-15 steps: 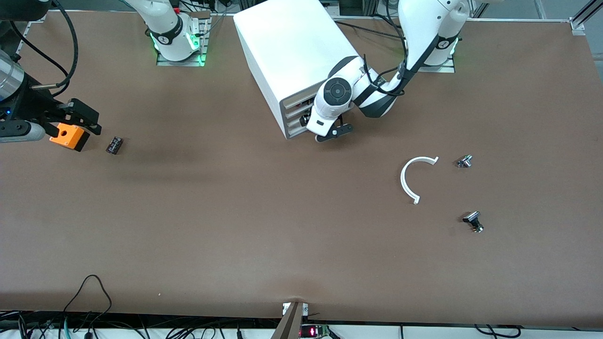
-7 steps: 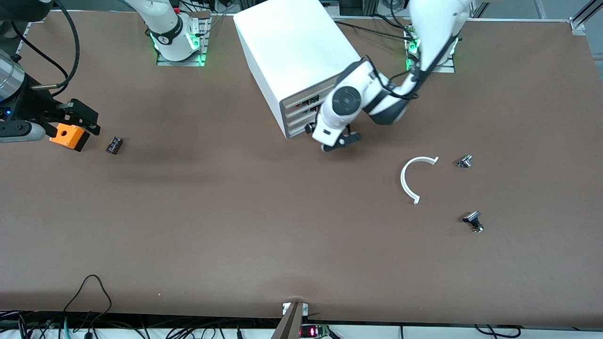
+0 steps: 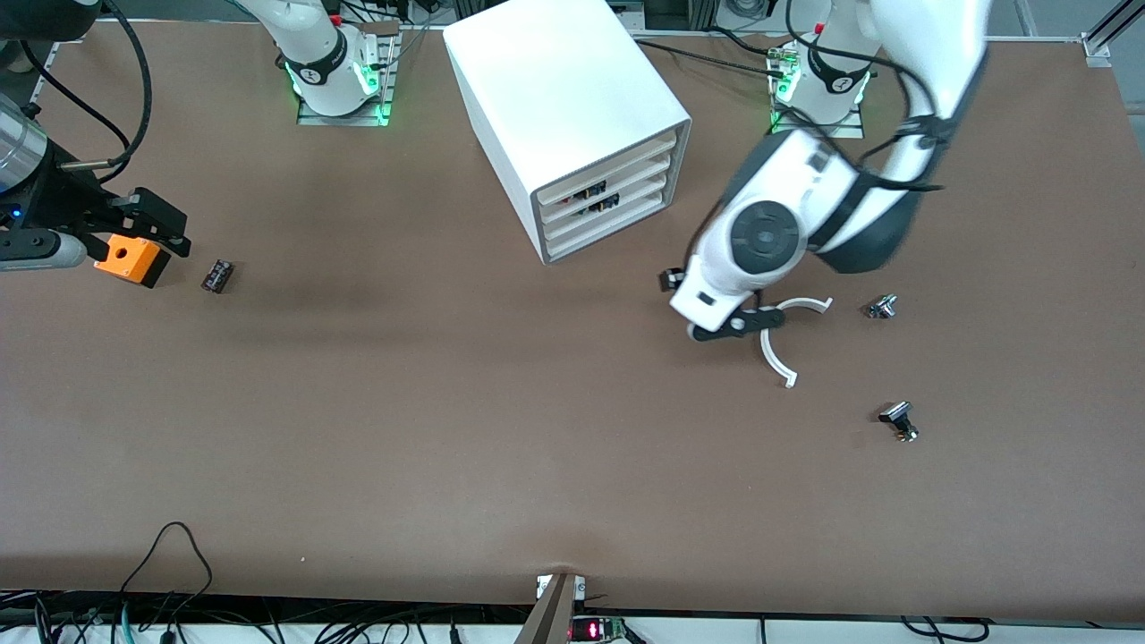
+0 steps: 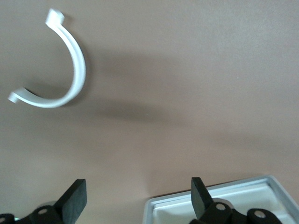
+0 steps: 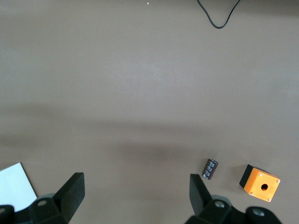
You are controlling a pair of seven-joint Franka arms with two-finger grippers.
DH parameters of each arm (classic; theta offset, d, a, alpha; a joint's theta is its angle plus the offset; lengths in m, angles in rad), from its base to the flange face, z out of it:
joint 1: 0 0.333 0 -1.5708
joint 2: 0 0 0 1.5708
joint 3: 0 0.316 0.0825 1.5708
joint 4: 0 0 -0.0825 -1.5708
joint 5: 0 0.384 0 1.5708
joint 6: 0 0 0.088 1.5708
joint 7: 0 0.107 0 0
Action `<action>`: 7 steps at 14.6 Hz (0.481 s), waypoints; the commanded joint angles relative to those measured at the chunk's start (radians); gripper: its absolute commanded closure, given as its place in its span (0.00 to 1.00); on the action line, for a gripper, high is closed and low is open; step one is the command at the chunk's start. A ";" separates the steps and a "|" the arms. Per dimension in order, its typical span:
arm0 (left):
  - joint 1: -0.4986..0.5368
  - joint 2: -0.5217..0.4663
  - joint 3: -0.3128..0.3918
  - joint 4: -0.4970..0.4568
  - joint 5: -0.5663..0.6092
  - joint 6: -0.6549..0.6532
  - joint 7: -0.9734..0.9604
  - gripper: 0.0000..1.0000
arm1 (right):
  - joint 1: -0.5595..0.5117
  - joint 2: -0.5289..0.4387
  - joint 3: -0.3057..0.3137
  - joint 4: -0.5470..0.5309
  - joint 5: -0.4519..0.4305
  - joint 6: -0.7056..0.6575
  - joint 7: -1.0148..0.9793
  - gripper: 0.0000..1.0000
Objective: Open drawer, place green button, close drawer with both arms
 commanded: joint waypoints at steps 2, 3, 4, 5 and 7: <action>0.042 -0.050 -0.003 0.054 0.078 -0.093 0.242 0.01 | -0.003 -0.005 0.008 0.004 -0.016 0.002 -0.006 0.01; 0.063 -0.072 -0.008 0.054 0.105 -0.104 0.291 0.01 | -0.003 -0.005 0.008 0.004 -0.018 0.002 -0.006 0.01; 0.077 -0.093 -0.005 0.054 0.108 -0.113 0.342 0.01 | -0.003 -0.005 0.008 0.004 -0.018 0.002 -0.005 0.01; 0.101 -0.115 -0.005 0.056 0.108 -0.113 0.388 0.01 | -0.003 -0.005 0.008 0.004 -0.016 0.002 -0.005 0.01; 0.138 -0.152 -0.002 0.054 0.100 -0.110 0.484 0.01 | -0.003 -0.004 0.008 0.004 -0.016 0.002 -0.005 0.01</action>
